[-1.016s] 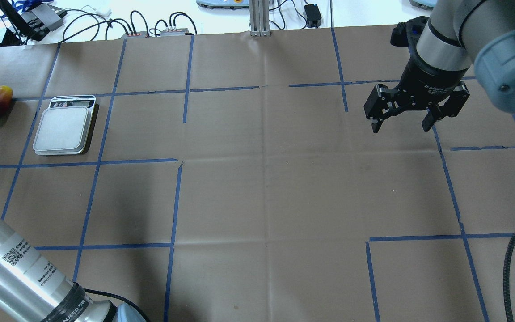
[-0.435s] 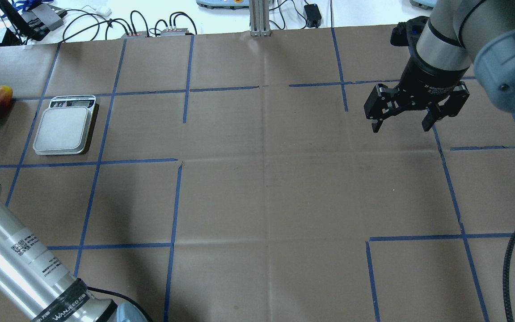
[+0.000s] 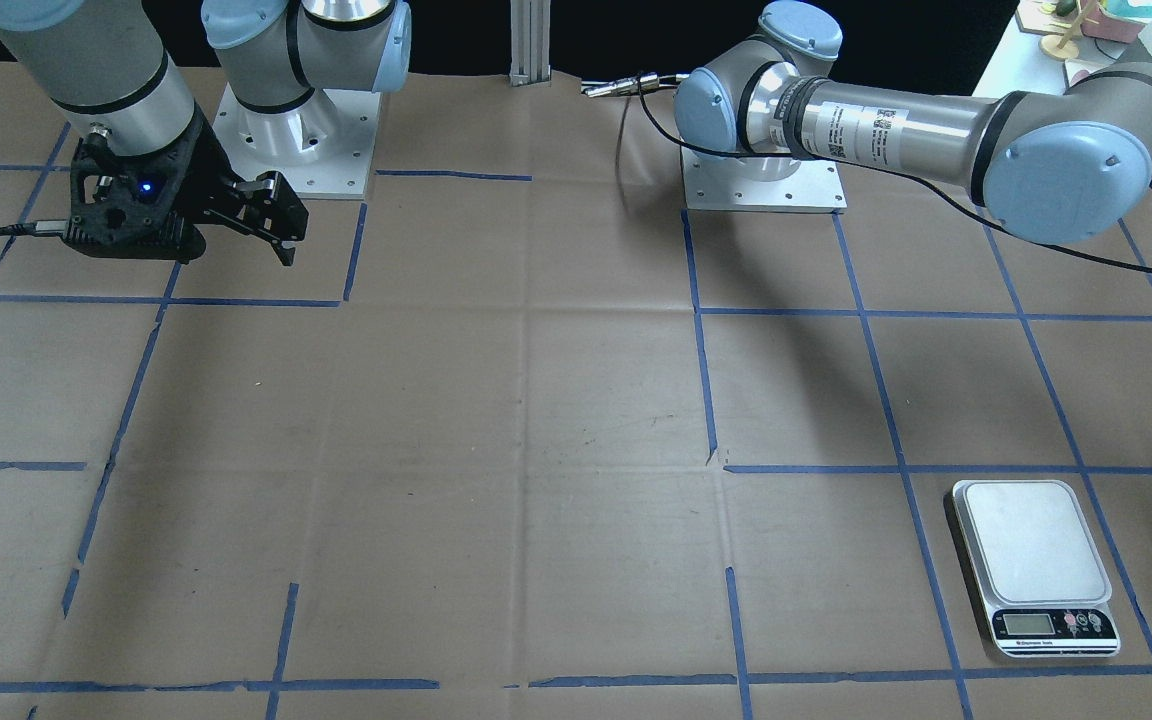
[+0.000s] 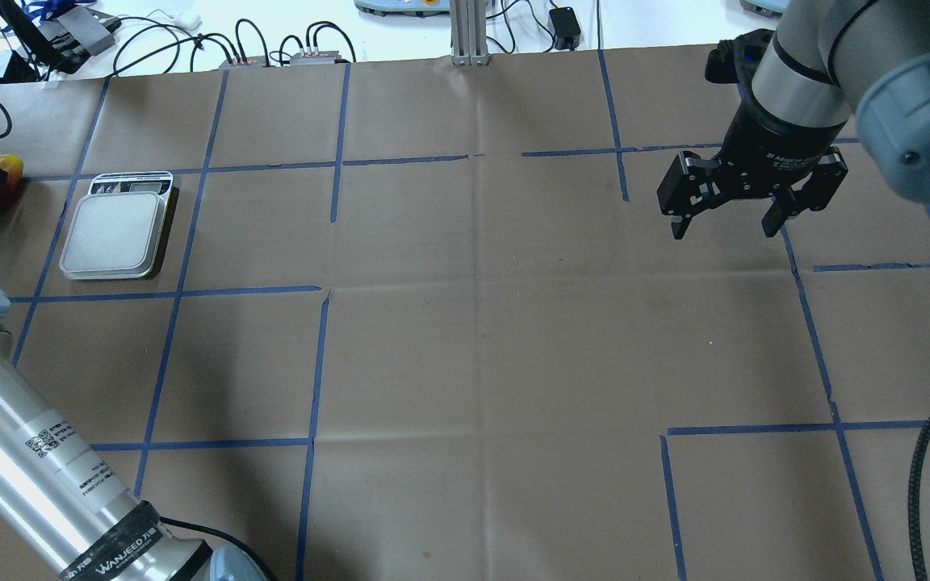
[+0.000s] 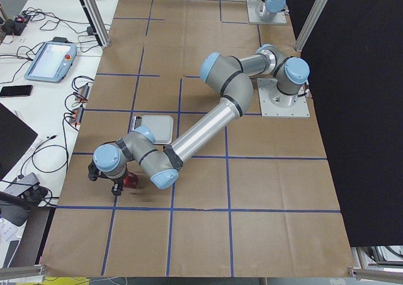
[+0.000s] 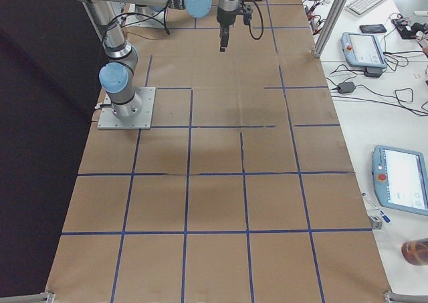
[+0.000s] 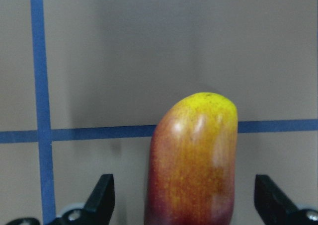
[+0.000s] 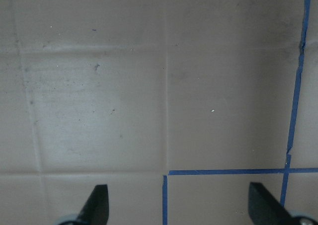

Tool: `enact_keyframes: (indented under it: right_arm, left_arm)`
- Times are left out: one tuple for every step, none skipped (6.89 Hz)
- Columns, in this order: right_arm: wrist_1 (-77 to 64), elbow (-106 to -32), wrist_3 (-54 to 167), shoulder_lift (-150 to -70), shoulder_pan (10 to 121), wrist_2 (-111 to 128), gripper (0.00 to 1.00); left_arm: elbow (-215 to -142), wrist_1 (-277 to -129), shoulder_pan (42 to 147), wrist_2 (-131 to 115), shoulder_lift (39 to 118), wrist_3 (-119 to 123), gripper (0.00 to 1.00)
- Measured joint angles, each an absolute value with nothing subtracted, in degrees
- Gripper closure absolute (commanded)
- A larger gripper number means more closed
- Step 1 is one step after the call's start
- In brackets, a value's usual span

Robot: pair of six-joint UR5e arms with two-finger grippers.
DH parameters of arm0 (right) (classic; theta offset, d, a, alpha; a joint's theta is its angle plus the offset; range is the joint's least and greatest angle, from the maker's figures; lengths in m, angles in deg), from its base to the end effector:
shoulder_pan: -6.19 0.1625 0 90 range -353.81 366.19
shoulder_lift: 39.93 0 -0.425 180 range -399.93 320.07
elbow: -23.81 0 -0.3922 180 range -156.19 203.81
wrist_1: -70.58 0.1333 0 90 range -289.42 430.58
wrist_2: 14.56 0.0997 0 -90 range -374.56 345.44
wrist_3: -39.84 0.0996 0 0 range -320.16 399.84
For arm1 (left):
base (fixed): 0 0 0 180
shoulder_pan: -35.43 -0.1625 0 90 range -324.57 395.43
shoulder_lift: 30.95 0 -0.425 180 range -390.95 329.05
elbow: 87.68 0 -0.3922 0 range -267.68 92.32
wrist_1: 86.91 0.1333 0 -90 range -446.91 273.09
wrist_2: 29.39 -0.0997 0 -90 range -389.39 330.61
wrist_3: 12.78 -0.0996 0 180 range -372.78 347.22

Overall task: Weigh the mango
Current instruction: 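Close the left gripper on the mango and lift it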

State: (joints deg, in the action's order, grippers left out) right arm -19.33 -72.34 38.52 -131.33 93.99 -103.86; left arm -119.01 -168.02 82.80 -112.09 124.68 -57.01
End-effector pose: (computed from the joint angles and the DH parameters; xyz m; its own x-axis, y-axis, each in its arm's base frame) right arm 0.1163 -0.4762 0.4472 -0.9998 0.0165 -0.0141 0.0152 0.9963 0.0841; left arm 0.4882 -0.7459 0.1950 -0.9971 0.0338 0.0675 0.0261 0.9933 -0.1127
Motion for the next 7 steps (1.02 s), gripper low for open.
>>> enact_keyframes:
  right_arm:
    - [-19.33,-72.34,38.52,-131.33,93.99,-103.86,0.0]
    - [-19.33,-72.34,38.52,-131.33,93.99,-103.86,0.0]
    - [-19.33,-72.34,38.52,-131.33,93.99,-103.86,0.0]
    - [-19.33,-72.34,38.52,-131.33,93.99,-103.86,0.0]
    - [-19.33,-72.34,38.52,-131.33,93.99,-103.86,0.0]
    - [-19.33,-72.34,38.52,-131.33,93.99,-103.86,0.0]
    - [-19.33,-72.34,38.52,-131.33,93.99,-103.86,0.0]
  left_arm:
    - [-119.0,-168.03,82.81,-112.2,125.35,-57.0,0.12]
    - [-118.95,-168.03,82.81,-112.23,125.68,-56.99,0.34]
    - [-118.84,-168.03,82.81,-112.22,125.77,-56.99,0.51]
    - [-118.66,-168.03,82.81,-112.23,125.77,-56.98,0.55]
    - [-118.48,-168.05,82.81,-112.21,125.54,-57.0,0.56]
    - [-118.41,-168.56,82.84,-112.17,124.68,-57.02,0.56]
    - [-118.63,-170.28,82.94,-112.13,122.63,-56.96,0.58]
